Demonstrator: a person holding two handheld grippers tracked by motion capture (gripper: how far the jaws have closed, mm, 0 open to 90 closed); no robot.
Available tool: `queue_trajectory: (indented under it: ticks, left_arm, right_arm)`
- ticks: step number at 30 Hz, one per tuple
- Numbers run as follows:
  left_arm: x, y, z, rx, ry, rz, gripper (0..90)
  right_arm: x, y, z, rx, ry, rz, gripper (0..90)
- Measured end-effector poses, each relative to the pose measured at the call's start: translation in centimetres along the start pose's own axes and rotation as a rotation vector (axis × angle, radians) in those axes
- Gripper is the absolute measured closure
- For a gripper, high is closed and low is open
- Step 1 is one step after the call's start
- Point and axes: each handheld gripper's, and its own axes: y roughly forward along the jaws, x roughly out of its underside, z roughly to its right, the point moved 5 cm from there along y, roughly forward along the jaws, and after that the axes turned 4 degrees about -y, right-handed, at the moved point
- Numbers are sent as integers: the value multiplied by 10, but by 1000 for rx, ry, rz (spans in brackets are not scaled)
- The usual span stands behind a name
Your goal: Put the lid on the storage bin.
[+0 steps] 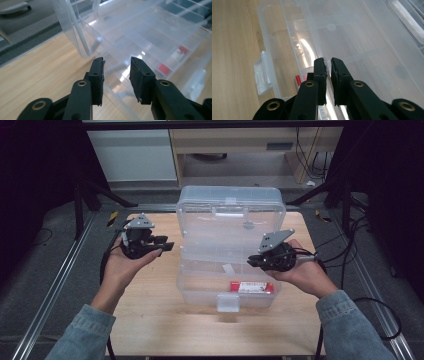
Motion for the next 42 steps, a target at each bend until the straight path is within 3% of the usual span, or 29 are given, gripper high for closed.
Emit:
queue_trajectory:
  ticks: [6,8,11,12,17,20,28,35,42]
  left_arm:
    - [-14,15,-6,3,-35,11,706]
    - [-18,25,-9,13,-74,15,725]
    - [-21,30,-10,16,-95,23,738]
    - [-23,33,-11,23,-77,41,742]
    - [-26,36,-7,18,-104,33,755]
    - [-28,37,-6,12,-98,45,755]
    - [-27,31,-1,10,-99,60,754]
    - [-19,25,7,37,-102,79,749]
    - [-9,24,12,52,-93,65,743]
  right_arm:
    - [1,0,-1,-2,6,0,826]
    - [2,0,-1,-4,9,2,824]
    - [2,0,-1,-6,6,6,824]
    - [2,0,-2,-7,10,5,824]
    - [5,0,-4,-10,12,9,818]
    - [6,0,-6,-9,15,8,817]
    - [10,1,-12,-17,17,13,805]
    - [15,3,-17,-23,25,14,779]
    - [22,0,-18,-13,82,42,630]
